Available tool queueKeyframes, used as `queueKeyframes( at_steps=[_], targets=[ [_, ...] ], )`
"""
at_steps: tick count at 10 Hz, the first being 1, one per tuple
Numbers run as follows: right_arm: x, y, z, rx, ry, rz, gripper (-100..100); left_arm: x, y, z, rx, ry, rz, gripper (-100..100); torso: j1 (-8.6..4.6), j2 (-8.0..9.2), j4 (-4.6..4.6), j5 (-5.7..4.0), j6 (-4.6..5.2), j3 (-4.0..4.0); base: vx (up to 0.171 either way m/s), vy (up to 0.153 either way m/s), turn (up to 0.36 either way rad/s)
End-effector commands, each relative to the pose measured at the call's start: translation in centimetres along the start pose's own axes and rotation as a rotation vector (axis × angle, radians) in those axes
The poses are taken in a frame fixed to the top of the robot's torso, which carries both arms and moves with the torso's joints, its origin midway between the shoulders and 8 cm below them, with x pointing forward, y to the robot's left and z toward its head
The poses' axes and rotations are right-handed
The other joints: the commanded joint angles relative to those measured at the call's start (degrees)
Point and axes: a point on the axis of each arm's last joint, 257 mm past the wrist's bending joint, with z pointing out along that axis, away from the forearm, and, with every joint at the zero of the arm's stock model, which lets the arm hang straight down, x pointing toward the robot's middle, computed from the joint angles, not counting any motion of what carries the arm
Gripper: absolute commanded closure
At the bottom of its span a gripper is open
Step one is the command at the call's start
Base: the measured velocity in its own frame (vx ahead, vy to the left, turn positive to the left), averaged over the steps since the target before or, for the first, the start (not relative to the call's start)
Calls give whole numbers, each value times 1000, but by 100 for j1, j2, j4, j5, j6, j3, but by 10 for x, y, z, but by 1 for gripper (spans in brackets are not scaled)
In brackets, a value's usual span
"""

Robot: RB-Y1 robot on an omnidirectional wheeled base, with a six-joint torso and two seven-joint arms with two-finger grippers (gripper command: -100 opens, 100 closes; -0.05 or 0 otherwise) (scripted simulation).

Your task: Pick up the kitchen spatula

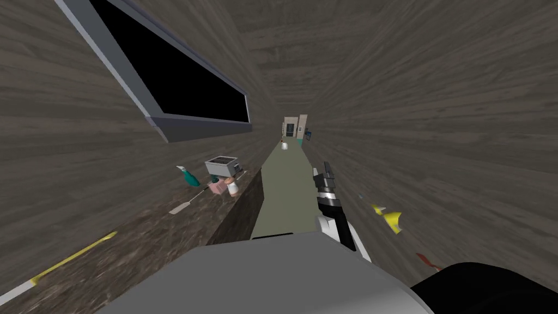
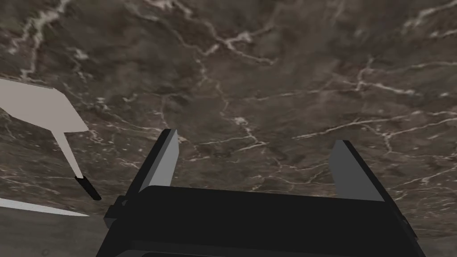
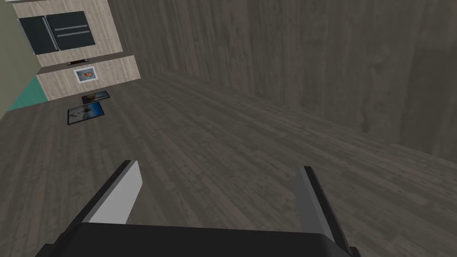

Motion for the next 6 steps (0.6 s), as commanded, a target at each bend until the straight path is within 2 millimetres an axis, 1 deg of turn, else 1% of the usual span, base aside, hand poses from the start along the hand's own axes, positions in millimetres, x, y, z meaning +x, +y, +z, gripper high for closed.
queueKeyframes(
  at_steps=[1,3,4,5,6],
  targets=[
    [0,0,0,0,0,0,0,-8,1,1,-19,-4,29,-100,0,0,0,0,0,0,95,38,-338],
    [0,0,0,0,0,0,0,-12,-8,5,-25,-1,64,-100,9,16,4,1,3,10,94,88,-409],
    [0,0,0,0,0,0,0,-10,-14,9,-19,5,75,-100,21,17,4,4,4,10,66,101,-317],
    [0,0,0,0,0,0,0,0,-25,18,-3,24,83,-100,18,25,7,5,-2,15,35,99,-238],
    [0,0,0,0,0,0,0,-4,-19,15,-9,14,75,-100,15,36,10,4,-4,22,12,50,-54]
  ],
)
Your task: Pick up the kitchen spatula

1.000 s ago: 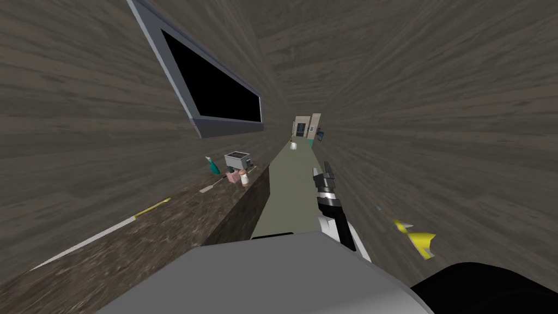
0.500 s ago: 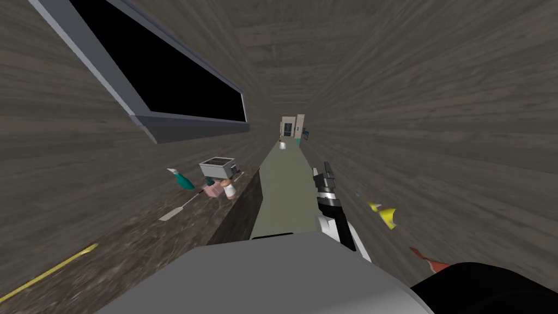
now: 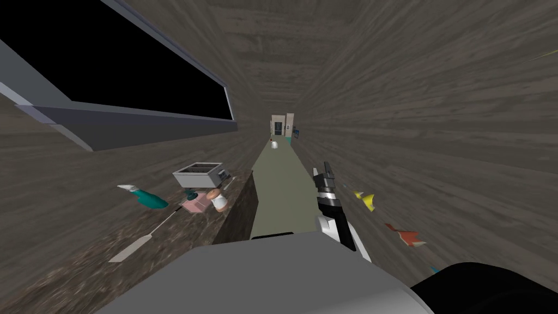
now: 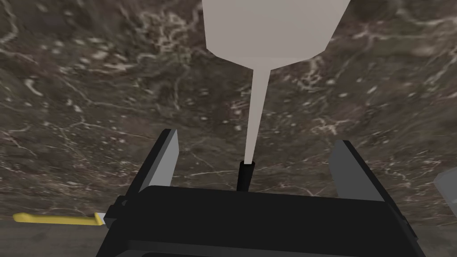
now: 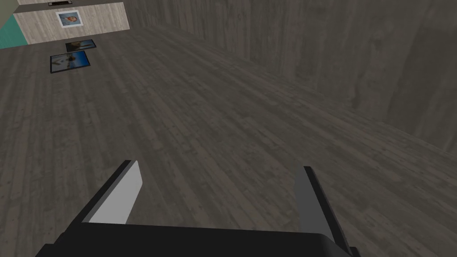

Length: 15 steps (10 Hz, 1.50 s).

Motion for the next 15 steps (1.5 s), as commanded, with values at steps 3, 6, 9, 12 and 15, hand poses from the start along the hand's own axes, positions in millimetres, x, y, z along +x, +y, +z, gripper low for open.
queueKeyframes(
  at_steps=[3,6,9,12,15],
  targets=[
    [0,0,0,0,0,0,0,10,2,10,0,2,0,-100,-9,8,2,-3,-1,5,8,38,-3],
    [0,0,0,0,0,0,0,17,2,17,2,5,0,-100,-3,12,3,-1,0,8,2,45,-5],
    [0,0,0,0,0,0,0,18,3,17,0,5,0,100,-10,15,7,2,3,11,0,0,0],
    [0,0,0,0,0,0,0,18,2,18,0,5,0,0,-10,16,7,2,2,11,0,0,0],
    [0,0,0,0,0,0,0,0,0,0,0,0,0,100,-43,14,6,-7,2,9,-6,-71,8]
  ],
)
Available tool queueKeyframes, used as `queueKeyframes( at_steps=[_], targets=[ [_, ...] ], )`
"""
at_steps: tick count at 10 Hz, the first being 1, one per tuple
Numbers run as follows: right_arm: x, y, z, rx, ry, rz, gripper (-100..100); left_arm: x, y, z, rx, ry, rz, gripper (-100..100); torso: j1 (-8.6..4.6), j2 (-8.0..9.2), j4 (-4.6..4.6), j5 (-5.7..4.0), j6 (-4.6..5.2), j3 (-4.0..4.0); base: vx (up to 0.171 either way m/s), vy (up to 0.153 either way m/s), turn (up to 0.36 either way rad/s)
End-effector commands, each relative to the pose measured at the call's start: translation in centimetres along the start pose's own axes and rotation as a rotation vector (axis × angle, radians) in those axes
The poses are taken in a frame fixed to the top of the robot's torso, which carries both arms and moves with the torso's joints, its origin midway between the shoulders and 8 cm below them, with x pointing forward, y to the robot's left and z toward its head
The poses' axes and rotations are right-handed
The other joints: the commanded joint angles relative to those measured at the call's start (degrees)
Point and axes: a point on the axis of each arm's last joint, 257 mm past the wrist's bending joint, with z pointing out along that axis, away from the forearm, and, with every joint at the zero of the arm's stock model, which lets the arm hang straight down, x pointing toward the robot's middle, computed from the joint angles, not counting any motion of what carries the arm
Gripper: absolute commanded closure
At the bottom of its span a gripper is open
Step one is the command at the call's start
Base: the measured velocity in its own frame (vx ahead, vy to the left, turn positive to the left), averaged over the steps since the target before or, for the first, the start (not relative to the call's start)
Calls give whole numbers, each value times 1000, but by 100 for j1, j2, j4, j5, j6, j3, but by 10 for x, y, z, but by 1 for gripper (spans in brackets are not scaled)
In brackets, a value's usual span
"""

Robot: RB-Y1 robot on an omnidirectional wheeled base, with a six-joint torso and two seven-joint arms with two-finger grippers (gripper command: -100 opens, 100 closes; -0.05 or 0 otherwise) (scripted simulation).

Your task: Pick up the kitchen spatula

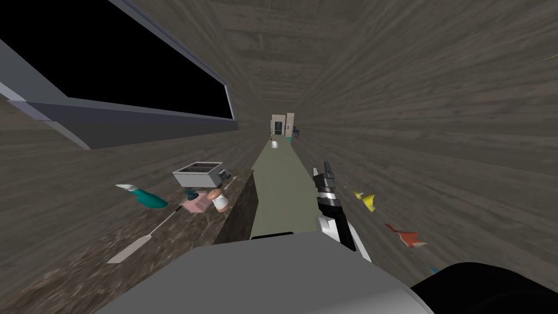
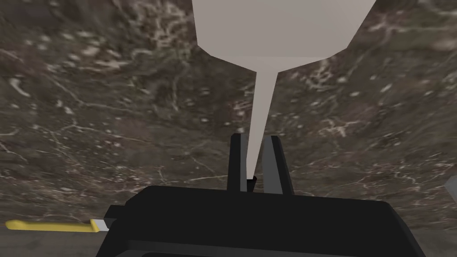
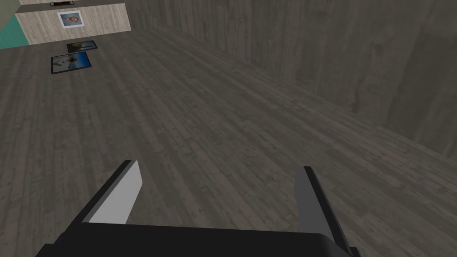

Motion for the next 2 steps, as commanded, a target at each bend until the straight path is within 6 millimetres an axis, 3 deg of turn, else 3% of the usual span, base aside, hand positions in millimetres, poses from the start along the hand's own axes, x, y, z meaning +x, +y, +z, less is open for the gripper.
queueKeyframes(
  at_steps=[1,2],
  targets=[
    [0,0,0,0,0,0,0,0,0,0,0,0,0,100,0,0,0,0,0,0,-11,-32,4],
    [0,0,0,0,0,0,0,-1,0,-1,2,0,-1,0,14,0,2,6,-1,1,-1,-7,2]
  ],
)
